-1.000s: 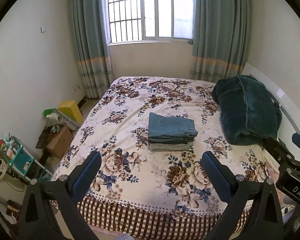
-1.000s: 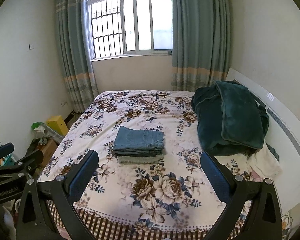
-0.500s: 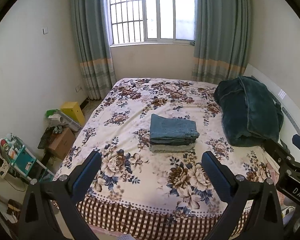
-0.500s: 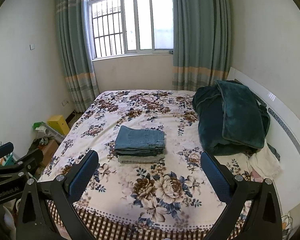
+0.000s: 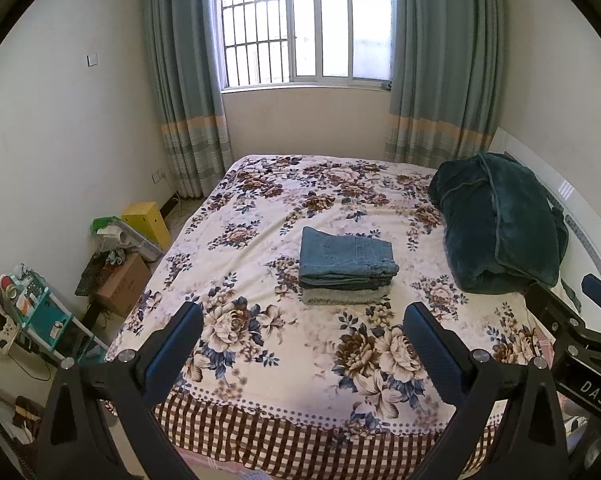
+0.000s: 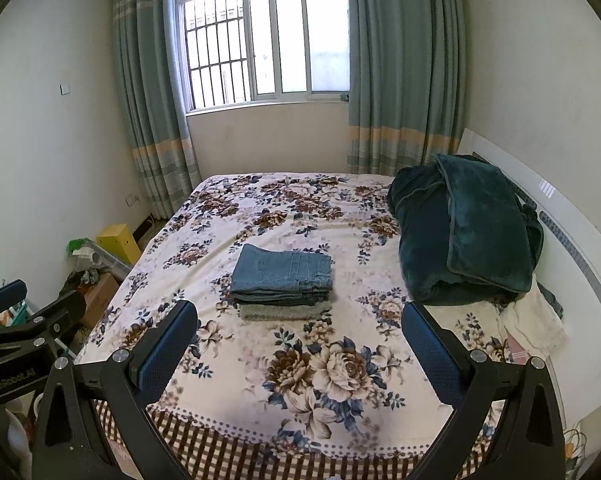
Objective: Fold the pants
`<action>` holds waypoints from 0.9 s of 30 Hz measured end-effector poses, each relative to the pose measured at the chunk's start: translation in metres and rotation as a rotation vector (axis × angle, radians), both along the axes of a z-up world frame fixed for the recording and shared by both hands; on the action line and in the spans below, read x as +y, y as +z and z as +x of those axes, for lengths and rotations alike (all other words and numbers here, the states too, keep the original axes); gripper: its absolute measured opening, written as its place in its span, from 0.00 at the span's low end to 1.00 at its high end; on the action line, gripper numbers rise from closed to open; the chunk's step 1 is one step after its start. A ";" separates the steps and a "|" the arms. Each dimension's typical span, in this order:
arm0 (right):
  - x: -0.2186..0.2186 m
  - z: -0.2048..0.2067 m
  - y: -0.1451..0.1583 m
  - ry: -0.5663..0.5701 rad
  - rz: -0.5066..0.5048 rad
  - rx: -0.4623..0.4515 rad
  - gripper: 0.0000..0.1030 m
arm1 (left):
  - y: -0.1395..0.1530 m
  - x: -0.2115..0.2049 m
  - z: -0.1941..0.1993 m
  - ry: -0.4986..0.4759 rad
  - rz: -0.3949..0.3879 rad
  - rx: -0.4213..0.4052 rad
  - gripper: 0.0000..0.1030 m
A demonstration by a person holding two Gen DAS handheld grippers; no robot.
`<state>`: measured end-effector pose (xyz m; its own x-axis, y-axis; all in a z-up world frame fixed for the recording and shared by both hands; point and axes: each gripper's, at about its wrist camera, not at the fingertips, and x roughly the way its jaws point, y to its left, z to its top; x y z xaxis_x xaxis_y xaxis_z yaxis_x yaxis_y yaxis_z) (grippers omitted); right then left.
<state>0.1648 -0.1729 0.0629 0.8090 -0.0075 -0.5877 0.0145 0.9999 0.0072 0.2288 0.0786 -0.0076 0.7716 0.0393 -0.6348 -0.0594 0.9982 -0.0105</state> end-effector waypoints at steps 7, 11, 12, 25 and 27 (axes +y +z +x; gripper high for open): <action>-0.001 -0.001 0.000 0.000 0.002 -0.002 1.00 | 0.000 0.000 0.001 0.003 0.001 -0.002 1.00; 0.000 0.000 0.001 -0.001 0.001 -0.001 1.00 | 0.001 0.001 0.001 0.005 0.003 -0.003 1.00; 0.000 0.001 0.000 0.000 -0.001 0.002 1.00 | 0.002 0.002 0.001 0.006 0.004 -0.004 1.00; -0.003 -0.001 -0.003 0.002 0.001 0.011 1.00 | 0.003 0.001 0.002 0.005 0.002 -0.004 1.00; -0.003 0.001 -0.003 0.003 0.000 0.012 1.00 | 0.003 0.001 0.002 0.004 -0.001 -0.002 1.00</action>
